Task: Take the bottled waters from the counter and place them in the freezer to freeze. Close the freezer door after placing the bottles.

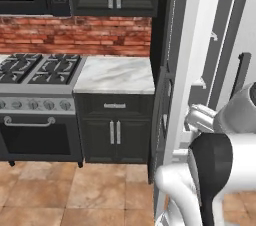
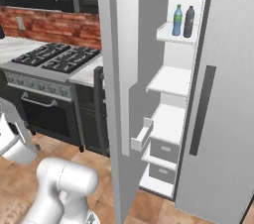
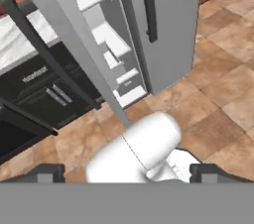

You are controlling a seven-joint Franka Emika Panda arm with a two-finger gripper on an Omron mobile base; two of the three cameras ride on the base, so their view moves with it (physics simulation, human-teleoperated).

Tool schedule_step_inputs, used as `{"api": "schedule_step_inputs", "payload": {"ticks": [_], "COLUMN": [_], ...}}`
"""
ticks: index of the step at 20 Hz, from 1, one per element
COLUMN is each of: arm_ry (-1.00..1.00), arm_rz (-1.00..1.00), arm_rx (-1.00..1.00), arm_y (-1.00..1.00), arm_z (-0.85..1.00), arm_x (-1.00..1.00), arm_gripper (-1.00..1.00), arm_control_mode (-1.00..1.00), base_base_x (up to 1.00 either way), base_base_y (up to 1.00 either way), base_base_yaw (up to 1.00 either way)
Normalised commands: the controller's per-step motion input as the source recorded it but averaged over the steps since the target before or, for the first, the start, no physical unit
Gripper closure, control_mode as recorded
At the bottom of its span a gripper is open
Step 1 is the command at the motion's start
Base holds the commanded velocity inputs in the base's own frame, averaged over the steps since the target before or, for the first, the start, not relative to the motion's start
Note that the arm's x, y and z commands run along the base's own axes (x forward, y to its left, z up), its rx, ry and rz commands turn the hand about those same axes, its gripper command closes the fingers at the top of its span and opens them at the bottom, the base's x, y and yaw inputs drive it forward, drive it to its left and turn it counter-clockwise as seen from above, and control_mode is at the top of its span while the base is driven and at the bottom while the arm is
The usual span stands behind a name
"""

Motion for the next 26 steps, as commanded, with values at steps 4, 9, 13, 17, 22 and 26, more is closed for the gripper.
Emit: {"api": "schedule_step_inputs", "payload": {"ticks": [4, 9, 13, 17, 22, 26], "arm_ry": [-0.11, 0.0, -0.01, -0.03, 0.0, 0.0], "arm_rz": [-0.02, -0.27, -0.36, -0.28, -0.11, -0.01], "arm_rx": [-0.69, -0.32, -0.17, -0.11, -0.03, -0.02], "arm_y": [1.0, 0.42, 0.06, 0.0, -0.14, -0.25], "arm_z": [-0.1, 0.0, 0.0, -0.12, -0.17, -0.12], "arm_x": [-0.16, 0.65, 0.54, 0.51, 0.45, 0.44], "arm_gripper": [-1.0, -1.0, -1.0, -1.0, -1.0, -1.0], "arm_control_mode": [-1.0, -1.0, -1.0, -1.0, -1.0, -1.0], "base_base_x": [0.0, 0.0, 0.0, 0.0, 0.0, 0.0], "base_base_y": [0.0, 0.0, 0.0, 0.0, 0.0, 0.0], "base_base_yaw": [0.0, 0.0, 0.0, 0.0, 0.0, 0.0]}}
